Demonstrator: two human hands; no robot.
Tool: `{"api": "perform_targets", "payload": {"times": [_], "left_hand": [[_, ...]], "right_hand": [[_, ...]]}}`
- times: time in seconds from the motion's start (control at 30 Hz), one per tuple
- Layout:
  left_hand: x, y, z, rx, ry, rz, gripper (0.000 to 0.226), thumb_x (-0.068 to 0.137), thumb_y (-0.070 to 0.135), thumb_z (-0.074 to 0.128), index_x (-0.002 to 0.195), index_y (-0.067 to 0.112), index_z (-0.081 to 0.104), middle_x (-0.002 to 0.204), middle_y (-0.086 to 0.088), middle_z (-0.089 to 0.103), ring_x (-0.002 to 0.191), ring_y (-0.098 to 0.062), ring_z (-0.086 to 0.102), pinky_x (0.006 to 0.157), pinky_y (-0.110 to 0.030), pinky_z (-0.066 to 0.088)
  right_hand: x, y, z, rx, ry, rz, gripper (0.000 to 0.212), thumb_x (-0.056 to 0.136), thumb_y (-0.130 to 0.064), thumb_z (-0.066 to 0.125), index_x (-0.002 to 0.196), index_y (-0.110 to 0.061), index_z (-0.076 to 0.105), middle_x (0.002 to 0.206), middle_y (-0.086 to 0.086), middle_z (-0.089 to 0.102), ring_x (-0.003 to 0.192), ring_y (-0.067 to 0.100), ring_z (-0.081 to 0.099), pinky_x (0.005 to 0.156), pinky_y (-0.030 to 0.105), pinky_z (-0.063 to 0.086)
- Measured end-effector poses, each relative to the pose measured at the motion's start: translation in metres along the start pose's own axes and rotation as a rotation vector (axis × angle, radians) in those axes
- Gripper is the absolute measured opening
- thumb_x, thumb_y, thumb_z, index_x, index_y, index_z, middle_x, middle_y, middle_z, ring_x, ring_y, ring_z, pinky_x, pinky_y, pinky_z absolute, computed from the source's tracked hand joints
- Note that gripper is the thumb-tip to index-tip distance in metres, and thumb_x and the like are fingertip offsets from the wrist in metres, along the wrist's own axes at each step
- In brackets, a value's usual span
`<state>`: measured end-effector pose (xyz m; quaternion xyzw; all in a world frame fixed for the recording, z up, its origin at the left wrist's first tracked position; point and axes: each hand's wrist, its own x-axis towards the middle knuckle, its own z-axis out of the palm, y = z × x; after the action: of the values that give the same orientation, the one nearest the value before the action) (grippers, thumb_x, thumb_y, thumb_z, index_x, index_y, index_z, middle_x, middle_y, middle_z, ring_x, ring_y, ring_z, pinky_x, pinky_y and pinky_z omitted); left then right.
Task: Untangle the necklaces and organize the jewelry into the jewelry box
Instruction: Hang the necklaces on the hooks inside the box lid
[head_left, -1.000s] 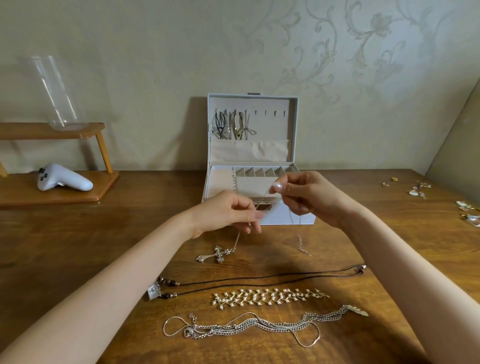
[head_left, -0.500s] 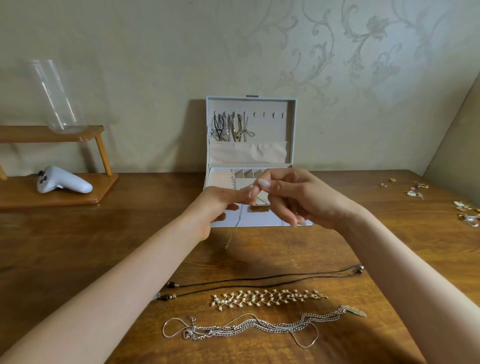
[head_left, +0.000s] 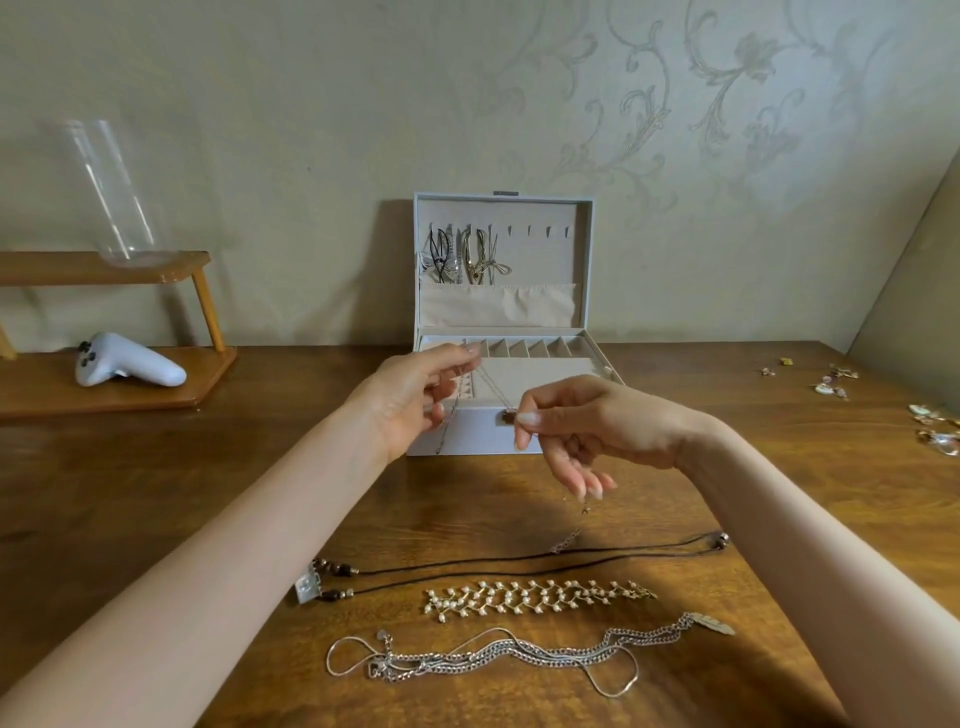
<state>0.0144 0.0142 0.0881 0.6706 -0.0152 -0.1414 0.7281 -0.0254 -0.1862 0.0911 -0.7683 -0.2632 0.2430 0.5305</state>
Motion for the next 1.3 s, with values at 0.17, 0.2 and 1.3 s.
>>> {"api": "perform_targets", "payload": {"times": [0.17,0.2,1.3], "left_hand": [[0.002,0.004,-0.005,-0.019,0.003,0.012,0.002,0.081,0.021,0.067,0.082,0.019,0.066,0.086,0.005,0.060,0.065,-0.005,0.038,0.052,-0.018,0.023],[0.003,0.004,-0.006,-0.004,-0.001,0.017,0.002,0.082,0.021,0.066,0.083,0.019,0.067,0.087,0.005,0.059,0.066,-0.005,0.038,0.052,-0.018,0.024],[0.154,0.102,0.014,0.350,-0.195,0.099,0.013,0.086,0.020,0.063,0.074,0.019,0.058,0.069,0.004,0.049,0.054,-0.004,0.036,0.042,-0.013,0.025]], "right_hand": [[0.003,0.007,-0.002,-0.051,-0.040,0.076,0.022,0.100,-0.017,0.041,0.095,-0.004,0.057,0.055,0.010,0.061,0.041,0.016,0.053,0.039,0.020,0.042],[0.004,0.008,-0.002,-0.064,-0.047,0.088,0.022,0.100,-0.017,0.041,0.095,-0.003,0.057,0.055,0.010,0.061,0.041,0.016,0.054,0.039,0.021,0.042],[0.068,0.034,-0.106,-0.126,0.533,0.048,0.018,0.090,-0.014,0.061,0.094,0.002,0.070,0.064,0.010,0.066,0.055,0.017,0.062,0.055,0.024,0.053]]}}
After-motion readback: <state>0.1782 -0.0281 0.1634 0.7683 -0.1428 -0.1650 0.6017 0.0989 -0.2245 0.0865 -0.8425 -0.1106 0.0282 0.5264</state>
